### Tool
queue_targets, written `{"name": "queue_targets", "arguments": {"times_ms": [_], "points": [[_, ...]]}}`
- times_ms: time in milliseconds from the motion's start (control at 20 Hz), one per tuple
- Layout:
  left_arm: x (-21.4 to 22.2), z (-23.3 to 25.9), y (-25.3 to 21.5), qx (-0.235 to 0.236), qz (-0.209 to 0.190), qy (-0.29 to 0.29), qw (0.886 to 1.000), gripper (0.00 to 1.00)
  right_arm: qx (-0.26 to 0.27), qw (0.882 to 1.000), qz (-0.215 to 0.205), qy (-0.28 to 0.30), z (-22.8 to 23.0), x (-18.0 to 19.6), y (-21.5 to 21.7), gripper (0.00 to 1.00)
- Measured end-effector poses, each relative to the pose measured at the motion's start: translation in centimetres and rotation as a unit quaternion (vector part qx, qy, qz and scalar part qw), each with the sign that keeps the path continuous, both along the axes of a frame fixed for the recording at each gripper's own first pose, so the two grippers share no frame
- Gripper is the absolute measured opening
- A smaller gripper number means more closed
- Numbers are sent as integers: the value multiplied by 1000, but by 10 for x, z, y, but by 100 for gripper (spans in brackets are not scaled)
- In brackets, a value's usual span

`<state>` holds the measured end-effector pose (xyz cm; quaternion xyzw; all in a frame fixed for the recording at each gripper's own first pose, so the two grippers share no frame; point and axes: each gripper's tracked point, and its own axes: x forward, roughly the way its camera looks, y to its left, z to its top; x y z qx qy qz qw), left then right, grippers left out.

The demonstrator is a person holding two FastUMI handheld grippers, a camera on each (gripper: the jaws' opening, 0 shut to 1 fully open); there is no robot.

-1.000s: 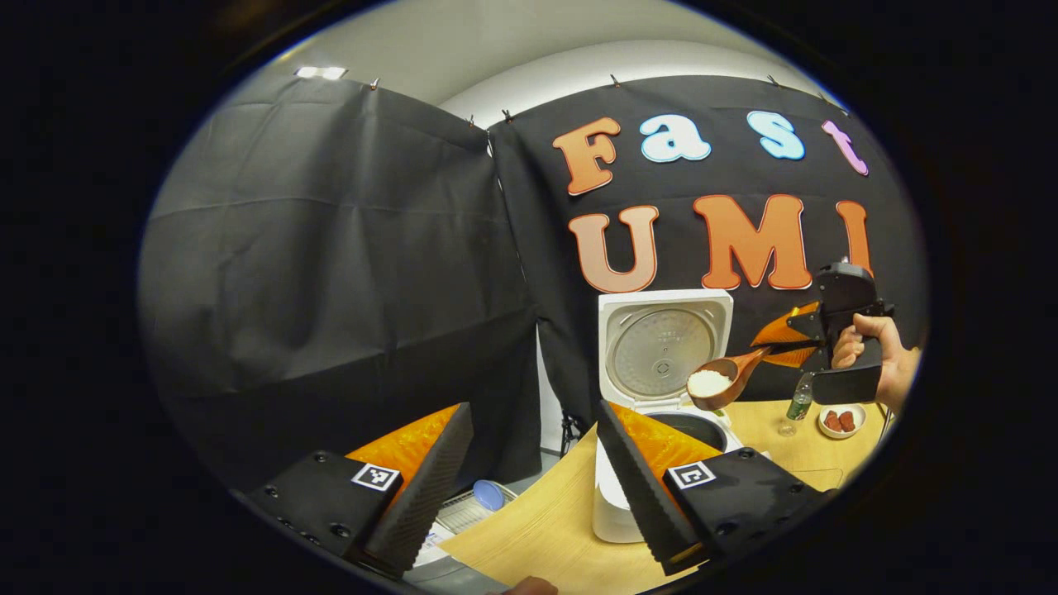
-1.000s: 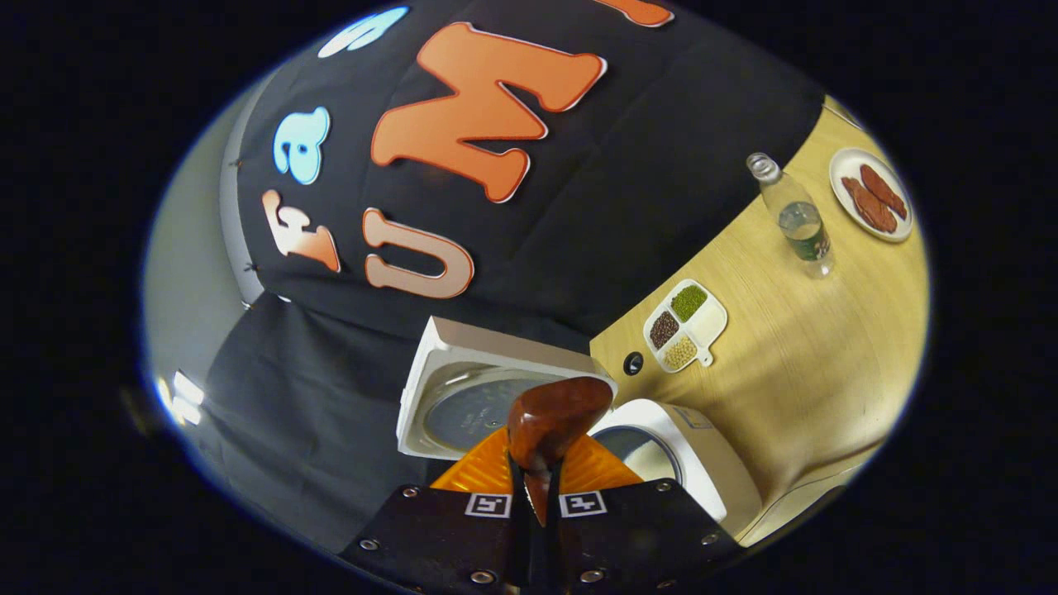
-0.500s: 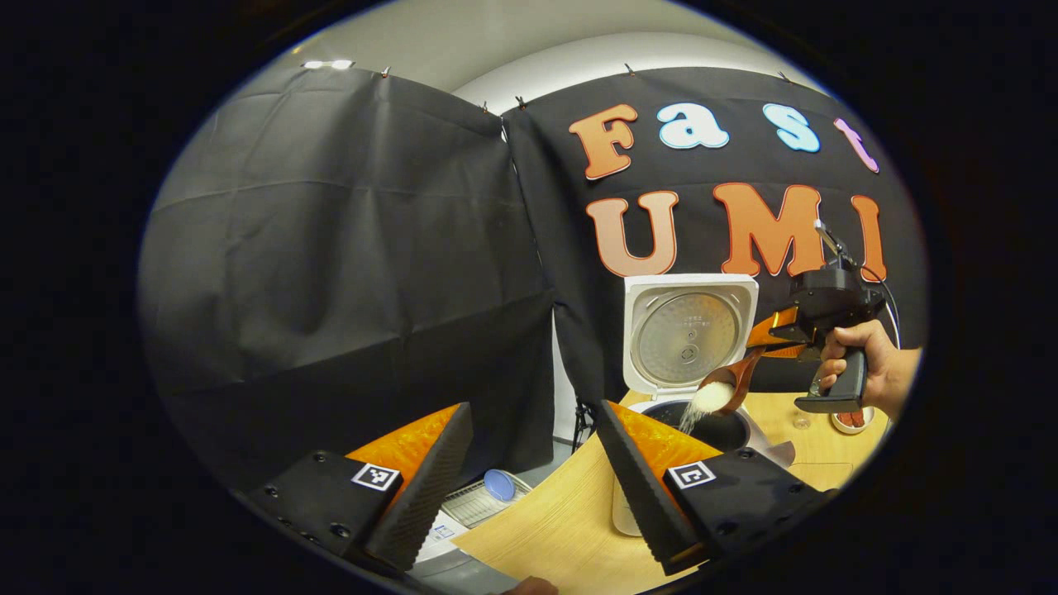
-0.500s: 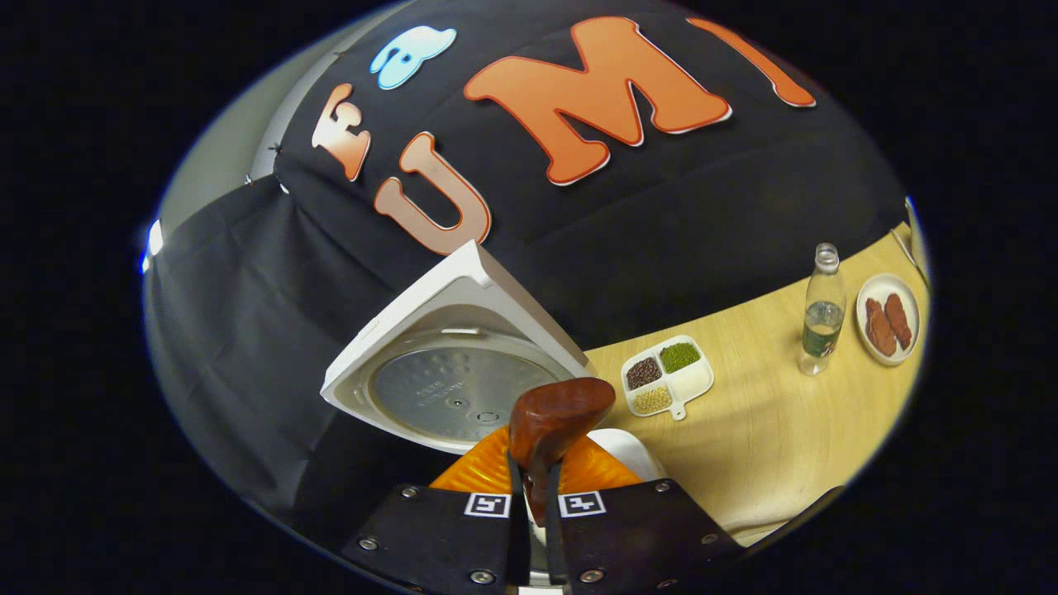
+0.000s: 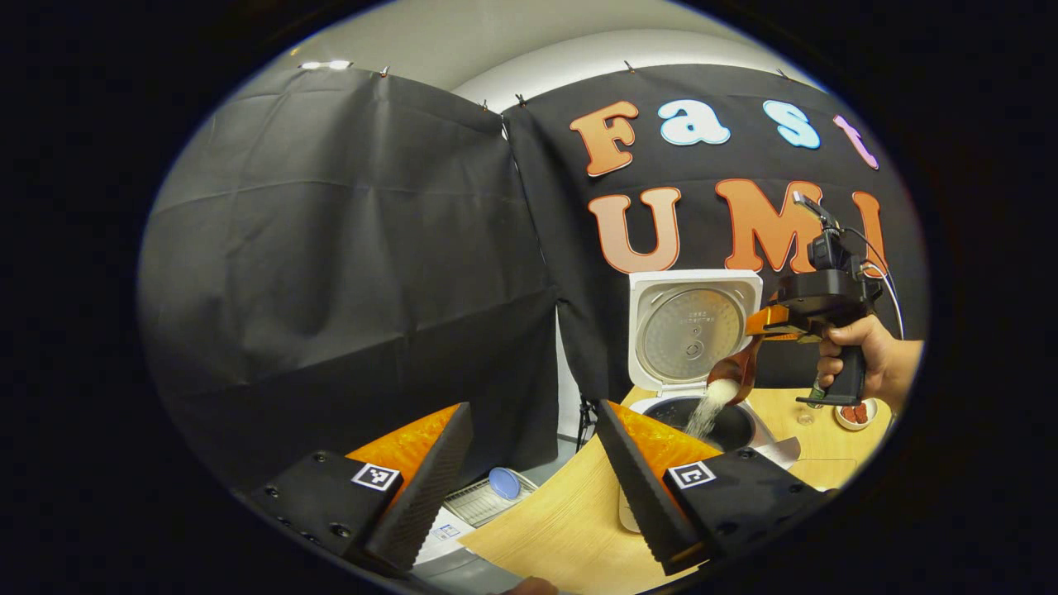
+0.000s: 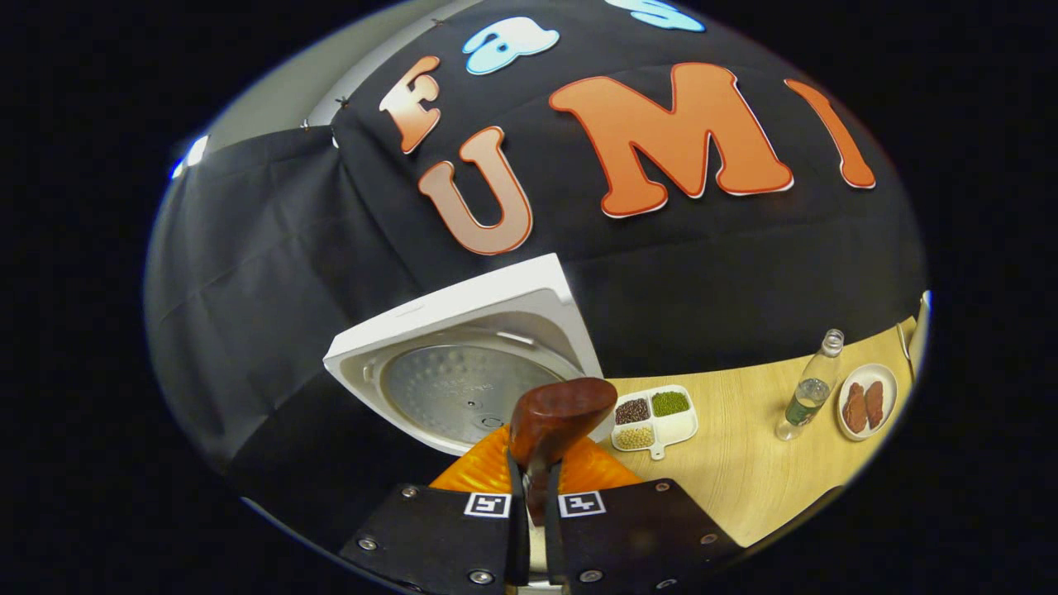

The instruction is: Close the left gripper, press the button to open the rice cooker; take a wooden spoon from the chopstick holder with the right hand, scoop a spoonful of rice and pour it into the rice cooker, then put the wooden spoon back into the chopstick holder.

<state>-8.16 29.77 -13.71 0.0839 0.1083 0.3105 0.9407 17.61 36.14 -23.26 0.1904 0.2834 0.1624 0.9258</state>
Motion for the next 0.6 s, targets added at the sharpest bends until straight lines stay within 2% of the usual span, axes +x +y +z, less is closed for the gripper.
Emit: {"name": "queue_targets", "arguments": {"times_ms": [200,300,500,600], "points": [[1,1,-1,-1,-2,0,1000,99,-42,997,32,-53,19,1,6,7],[1,0,-3,-2,-1,0,1000,99,-69,992,56,-91,32,-1,12,7],[-5,-3,-3,-3,4,0,1000,99,-122,975,90,-162,58,-11,22,7],[-5,-3,-1,-5,9,-1,1000,99,-155,958,106,-217,73,-18,30,7]]}}
